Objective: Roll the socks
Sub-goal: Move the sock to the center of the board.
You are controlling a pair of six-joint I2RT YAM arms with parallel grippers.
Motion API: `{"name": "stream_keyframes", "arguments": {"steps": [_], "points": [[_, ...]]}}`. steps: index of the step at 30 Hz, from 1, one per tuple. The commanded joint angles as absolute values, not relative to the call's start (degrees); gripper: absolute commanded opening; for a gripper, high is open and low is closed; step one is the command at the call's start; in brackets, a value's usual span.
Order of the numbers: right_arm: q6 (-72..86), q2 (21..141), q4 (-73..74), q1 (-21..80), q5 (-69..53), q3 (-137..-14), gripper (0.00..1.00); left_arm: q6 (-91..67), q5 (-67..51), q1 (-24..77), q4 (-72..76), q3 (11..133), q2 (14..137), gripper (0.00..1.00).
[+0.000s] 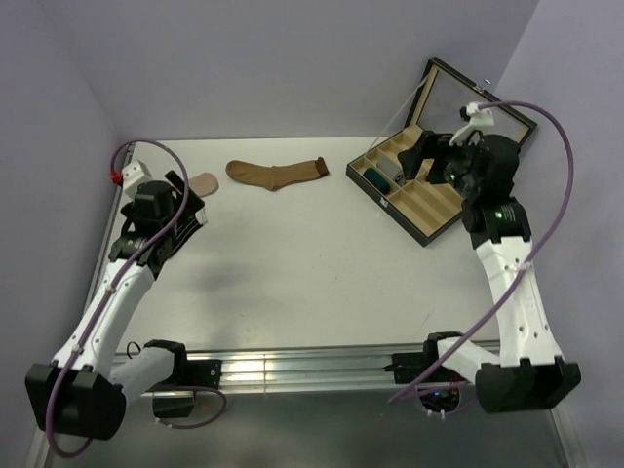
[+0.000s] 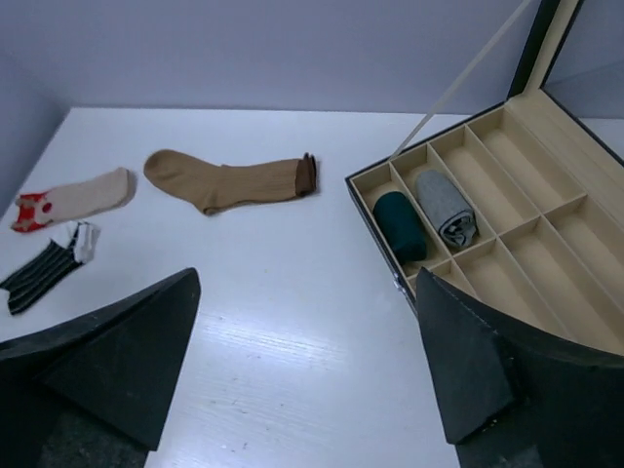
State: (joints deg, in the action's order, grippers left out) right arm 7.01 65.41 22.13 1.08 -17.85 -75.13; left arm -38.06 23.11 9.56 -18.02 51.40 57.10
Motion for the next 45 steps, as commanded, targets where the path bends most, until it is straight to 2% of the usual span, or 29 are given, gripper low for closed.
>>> {"name": "stream_keyframes", "arguments": {"steps": [1,4,10,21,27,32,38,41,45], "points": [[15.7,56.9,16.1,0.9,-15.0,-71.4,1.0,-41.7,20.9,9.3,-22.3,52.9,61.9,1.0],[19.0,51.0,15.5,0.9,-10.8,-67.2,1.0,-43.3,21.4,9.1,-22.5,54.4,68.4,1.0],[22.1,42.4,7.9,1.2,-13.9,-55.2,1.0,-44.5,22.2,8.0,-22.4,63.0,85.0,1.0],[20.6,41.8,7.9,4.7,-19.2,-48.7,0.97,-38.2,21.2,6.0,-21.4,80.0,109.5,0.99],[19.3,42.1,7.7,5.4,-19.9,-48.4,0.97,-37.7,17.8,5.7,-23.6,83.7,117.0,1.0],[19.2,42.4,7.9,5.4,-20.2,-48.3,0.96,-35.5,10.7,6.8,-21.8,81.6,117.6,0.97],[18.9,42.6,8.1,5.4,-19.5,-48.3,0.96,-25.4,8.1,19.4,-19.7,79.5,116.3,0.96],[19.0,43.1,7.9,5.4,-20.0,-48.2,0.96,-18.9,10.3,32.8,-20.4,78.0,114.6,0.97],[18.5,43.2,7.6,5.6,-20.6,-47.5,0.95,-13.5,11.3,45.4,-20.5,73.0,109.8,0.98]]}}
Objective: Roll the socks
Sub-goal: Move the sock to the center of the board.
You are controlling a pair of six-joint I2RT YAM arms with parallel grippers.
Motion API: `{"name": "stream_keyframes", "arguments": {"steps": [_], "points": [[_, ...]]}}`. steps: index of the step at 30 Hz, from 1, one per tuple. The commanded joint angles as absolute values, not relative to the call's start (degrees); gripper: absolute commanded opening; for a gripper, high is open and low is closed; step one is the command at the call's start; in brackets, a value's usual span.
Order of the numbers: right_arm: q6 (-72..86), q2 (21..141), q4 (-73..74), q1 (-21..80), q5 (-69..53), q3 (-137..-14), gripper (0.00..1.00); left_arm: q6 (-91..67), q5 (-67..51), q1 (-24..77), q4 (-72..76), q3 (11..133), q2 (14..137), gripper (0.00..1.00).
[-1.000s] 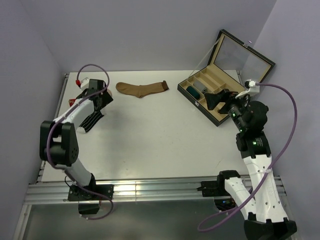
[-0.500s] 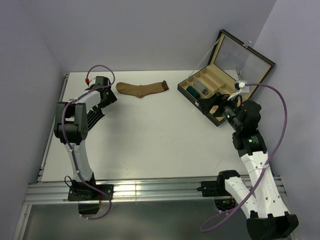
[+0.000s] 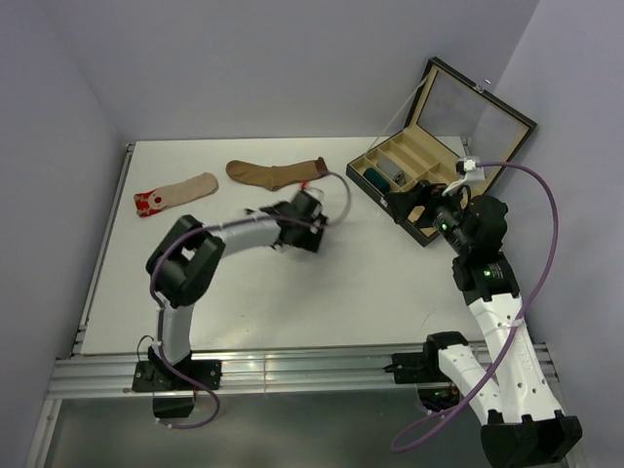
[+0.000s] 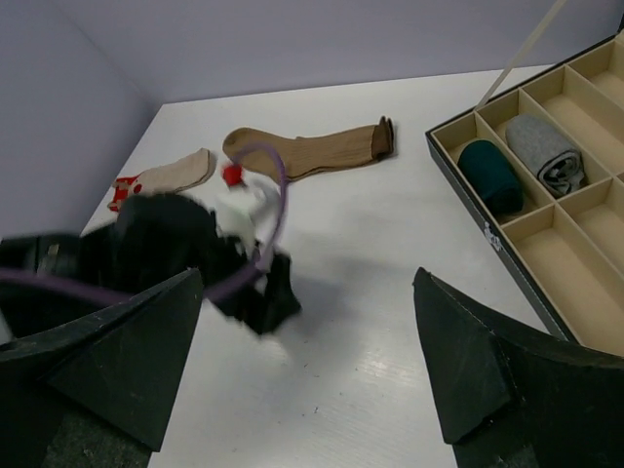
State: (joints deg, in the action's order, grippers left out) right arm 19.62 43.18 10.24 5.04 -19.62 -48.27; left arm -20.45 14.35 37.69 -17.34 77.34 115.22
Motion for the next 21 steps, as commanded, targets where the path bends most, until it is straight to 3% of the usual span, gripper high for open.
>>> {"name": "stream_keyframes", "arguments": {"steps": [1,6,15,19,21], "points": [[18.3,43.2,7.5,5.8,-20.6,-47.1,0.95,-12.2,11.2,47.4,-20.3,71.7,108.5,0.98],[16.7,44.6,8.1,7.3,-22.3,-47.1,0.95,-13.1,16.2,54.5,-18.7,62.7,96.5,0.98],[10.5,52.8,13.3,20.8,-17.0,-50.3,0.91,-26.2,26.8,53.9,-15.6,58.1,77.8,0.99],[10.4,59.2,14.7,27.7,-13.7,-50.8,0.82,-36.7,22.7,47.4,-18.6,53.9,71.4,1.0],[11.0,63.7,13.6,29.6,-12.8,-50.4,0.8,-39.2,19.3,39.5,-20.7,53.0,69.9,1.0]]}}
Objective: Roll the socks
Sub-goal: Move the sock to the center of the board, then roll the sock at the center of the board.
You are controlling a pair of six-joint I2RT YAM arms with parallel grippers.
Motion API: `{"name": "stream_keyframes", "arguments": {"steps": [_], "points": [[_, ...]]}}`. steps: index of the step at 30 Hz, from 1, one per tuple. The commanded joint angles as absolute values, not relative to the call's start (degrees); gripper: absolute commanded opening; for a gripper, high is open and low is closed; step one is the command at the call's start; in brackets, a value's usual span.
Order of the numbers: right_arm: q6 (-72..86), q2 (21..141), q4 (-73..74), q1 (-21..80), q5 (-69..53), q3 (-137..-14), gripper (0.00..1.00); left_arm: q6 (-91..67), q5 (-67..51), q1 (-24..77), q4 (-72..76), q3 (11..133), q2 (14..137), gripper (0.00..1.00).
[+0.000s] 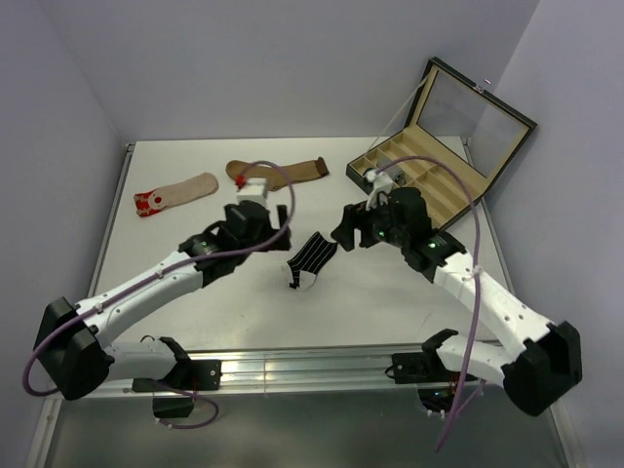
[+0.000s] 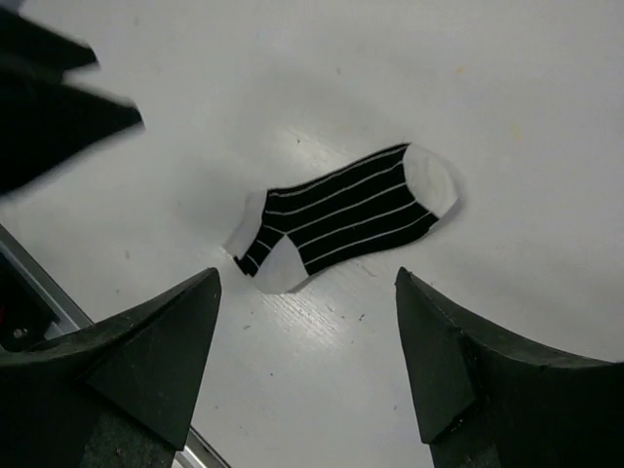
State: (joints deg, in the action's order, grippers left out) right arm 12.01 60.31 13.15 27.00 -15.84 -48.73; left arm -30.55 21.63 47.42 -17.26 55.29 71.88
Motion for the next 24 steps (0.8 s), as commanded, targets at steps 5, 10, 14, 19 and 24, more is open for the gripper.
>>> {"name": "stream_keyframes", "arguments": {"steps": [5,10,14,19,24], "points": [[9.3,76.5,13.2,34.8,-8.4,-53.6,0.77,-37.4,10.3,25.3,-24.6,53.3,66.3,1.0],[6.3,88.0,13.1,36.6,-3.8,-58.6,0.71,-34.5,-3.7,12.9,-24.5,52.7,63.2,1.0],[3.5,93.8,13.7,37.2,-1.6,-61.4,0.66,-31.4,-4.8,6.7,-24.5,51.3,61.2,1.0],[0.6,100.5,14.5,37.8,-0.5,-65.1,0.61,-31.5,-3.2,6.4,-20.8,46.7,59.7,1.0],[-2.1,105.8,15.7,37.9,-0.1,-69.2,0.6,-30.4,-3.3,5.5,-21.4,46.8,61.4,0.99]]}}
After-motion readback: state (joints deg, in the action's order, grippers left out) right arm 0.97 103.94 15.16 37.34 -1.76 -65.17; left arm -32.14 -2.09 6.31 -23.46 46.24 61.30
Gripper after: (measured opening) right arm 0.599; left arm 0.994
